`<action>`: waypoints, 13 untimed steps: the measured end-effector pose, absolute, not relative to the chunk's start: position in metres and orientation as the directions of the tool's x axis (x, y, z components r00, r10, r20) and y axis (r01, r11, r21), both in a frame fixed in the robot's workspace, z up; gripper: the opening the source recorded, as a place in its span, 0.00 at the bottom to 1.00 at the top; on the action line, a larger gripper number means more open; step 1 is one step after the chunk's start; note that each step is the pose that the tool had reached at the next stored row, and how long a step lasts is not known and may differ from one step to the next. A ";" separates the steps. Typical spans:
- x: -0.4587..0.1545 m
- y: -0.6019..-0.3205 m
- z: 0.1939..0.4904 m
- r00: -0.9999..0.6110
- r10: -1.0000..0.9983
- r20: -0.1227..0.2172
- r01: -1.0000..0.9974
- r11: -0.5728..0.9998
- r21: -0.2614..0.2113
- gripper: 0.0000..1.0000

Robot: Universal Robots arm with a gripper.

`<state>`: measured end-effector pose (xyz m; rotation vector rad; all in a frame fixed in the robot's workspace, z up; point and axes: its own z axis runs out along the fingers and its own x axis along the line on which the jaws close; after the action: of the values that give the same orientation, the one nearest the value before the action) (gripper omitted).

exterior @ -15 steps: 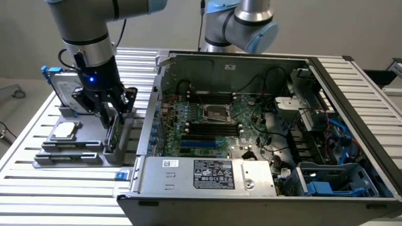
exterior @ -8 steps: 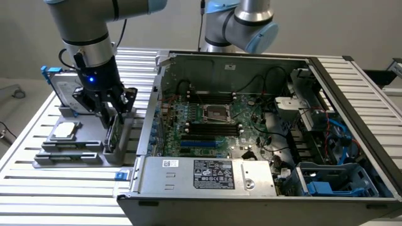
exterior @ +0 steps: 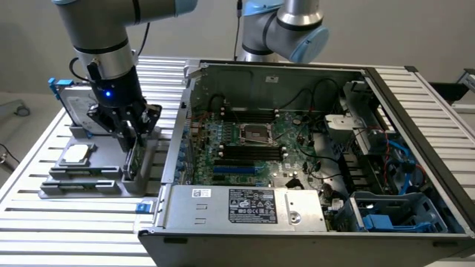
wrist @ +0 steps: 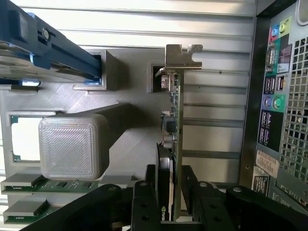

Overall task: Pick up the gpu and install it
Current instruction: 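Pick up the gpu and move the gpu toward the slot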

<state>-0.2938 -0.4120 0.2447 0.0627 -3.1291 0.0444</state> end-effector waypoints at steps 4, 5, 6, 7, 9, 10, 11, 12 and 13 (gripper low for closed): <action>-0.294 -0.412 0.245 -0.999 -0.040 0.012 -0.040 0.999 -0.028 0.29; -0.294 -0.412 0.245 -0.999 -0.040 0.012 -0.040 0.999 -0.028 0.29; -0.294 -0.412 0.245 -0.999 -0.040 0.012 -0.040 0.999 -0.028 0.27; -0.294 -0.412 0.245 -0.999 -0.040 0.012 -0.040 0.999 -0.028 0.26; -0.294 -0.412 0.245 -0.999 -0.040 0.012 -0.040 0.999 -0.028 0.26; -0.294 -0.412 0.245 -0.999 -0.040 0.012 -0.040 0.999 -0.028 0.26; -0.294 -0.412 0.245 -0.999 -0.040 0.012 -0.040 0.999 -0.028 0.26; -0.294 -0.412 0.245 -0.999 -0.040 0.012 -0.040 0.999 -0.028 0.26; -0.294 -0.412 0.245 -0.999 -0.040 0.012 -0.040 0.999 -0.028 0.26</action>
<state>-0.2938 -0.4120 0.2452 0.0627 -3.1289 0.0445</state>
